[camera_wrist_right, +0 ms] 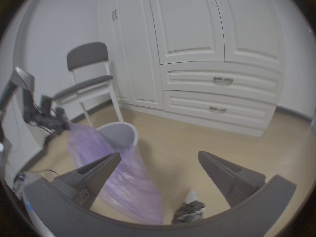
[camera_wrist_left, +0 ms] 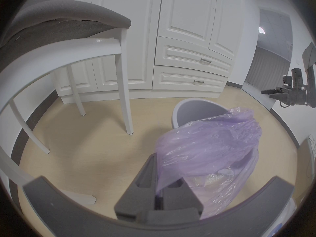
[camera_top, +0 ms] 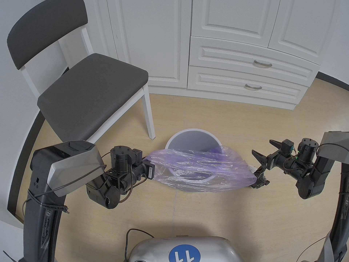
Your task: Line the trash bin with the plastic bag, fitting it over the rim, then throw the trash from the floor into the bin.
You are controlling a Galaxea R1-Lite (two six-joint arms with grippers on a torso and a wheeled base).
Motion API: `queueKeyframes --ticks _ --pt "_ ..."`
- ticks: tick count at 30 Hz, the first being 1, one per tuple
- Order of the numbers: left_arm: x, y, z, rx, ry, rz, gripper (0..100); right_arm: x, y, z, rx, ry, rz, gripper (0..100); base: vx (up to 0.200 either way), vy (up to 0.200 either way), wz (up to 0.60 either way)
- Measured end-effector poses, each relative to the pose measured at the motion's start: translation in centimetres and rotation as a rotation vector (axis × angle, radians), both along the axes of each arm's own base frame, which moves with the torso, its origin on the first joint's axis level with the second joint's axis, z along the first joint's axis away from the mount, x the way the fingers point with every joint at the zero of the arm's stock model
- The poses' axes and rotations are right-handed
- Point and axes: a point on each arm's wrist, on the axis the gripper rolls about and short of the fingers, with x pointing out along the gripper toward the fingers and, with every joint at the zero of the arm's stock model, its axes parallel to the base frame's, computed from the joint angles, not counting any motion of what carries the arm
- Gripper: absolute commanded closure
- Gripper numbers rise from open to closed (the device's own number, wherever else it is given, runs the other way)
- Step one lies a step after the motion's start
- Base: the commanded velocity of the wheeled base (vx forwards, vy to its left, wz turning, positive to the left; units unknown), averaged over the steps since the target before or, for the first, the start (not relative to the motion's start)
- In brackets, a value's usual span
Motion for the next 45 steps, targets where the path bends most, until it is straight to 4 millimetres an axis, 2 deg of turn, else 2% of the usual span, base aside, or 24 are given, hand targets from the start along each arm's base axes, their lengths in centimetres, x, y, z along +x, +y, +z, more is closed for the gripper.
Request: queueKeyframes --ticks 3,6,7,9,10,16,23,28,33,40,45 --pt "-0.1 -0.1 0.2 -0.003 -0.005 -0.002 100 -0.1 1.7 0.3 -0.101 -0.036 -0.085 0 0.000 0.000 0.00" --pt "-0.1 -0.2 0.4 -0.009 -0.013 -0.005 100 -0.6 4.8 0.4 -0.171 -0.058 -0.077 0 0.000 0.000 0.00" --pt "-0.1 -0.2 0.5 -0.013 -0.023 -0.006 100 -1.0 6.5 0.4 -0.191 -0.061 -0.060 0 0.000 0.000 0.00" --pt "0.0 -0.3 0.6 -0.017 -0.031 -0.006 100 -1.6 8.2 0.2 -0.209 -0.060 -0.039 0 0.000 0.000 0.00" --pt "0.0 -0.3 0.6 -0.019 -0.036 -0.007 0 -2.1 9.4 0.1 -0.221 -0.058 -0.022 0 0.000 0.000 0.00" --pt "-0.3 -0.2 0.4 -0.019 -0.034 -0.024 0 -4.5 13.2 -0.9 -0.266 -0.023 0.055 0 0.000 0.000 0.00" --pt "-2.2 0.5 0.5 -0.032 0.022 -0.155 0 -5.3 14.9 -2.6 -0.292 0.018 0.102 0 0.000 0.000 0.00" --pt "-3.5 1.1 1.5 -0.043 0.031 -0.210 0 -4.7 15.9 -3.8 -0.297 0.023 0.114 0 0.000 0.000 0.00" --pt "-3.6 1.1 2.1 -0.048 0.016 -0.212 0 -3.9 16.7 -4.6 -0.292 0.019 0.064 0 0.000 0.000 0.00" --pt "-3.7 1.1 2.4 -0.050 0.008 -0.213 0 -2.1 19.1 -5.6 -0.213 -0.007 -0.022 0 0.000 0.000 0.00" --pt "-3.7 1.1 2.4 -0.026 -0.009 -0.220 0 -1.8 19.7 -6.5 -0.207 -0.002 -0.031 0 0.000 0.000 0.00"
